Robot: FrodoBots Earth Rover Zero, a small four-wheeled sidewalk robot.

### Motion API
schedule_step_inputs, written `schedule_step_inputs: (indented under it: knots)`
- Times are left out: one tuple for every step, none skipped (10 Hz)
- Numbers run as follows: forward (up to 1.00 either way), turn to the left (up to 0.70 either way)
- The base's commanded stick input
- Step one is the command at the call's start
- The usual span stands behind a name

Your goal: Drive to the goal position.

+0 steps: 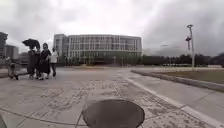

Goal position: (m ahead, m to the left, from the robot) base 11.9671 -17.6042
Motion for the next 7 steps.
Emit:
schedule_step_inputs:
  knots:
    - [0.7,0.01]
    - [0.7,0.01]
    - [0.7,0.01]
    - [0.7,0.01]
    - [0.7,0.01]
    - [0.7,0.01]
    - [0.7,0.01]
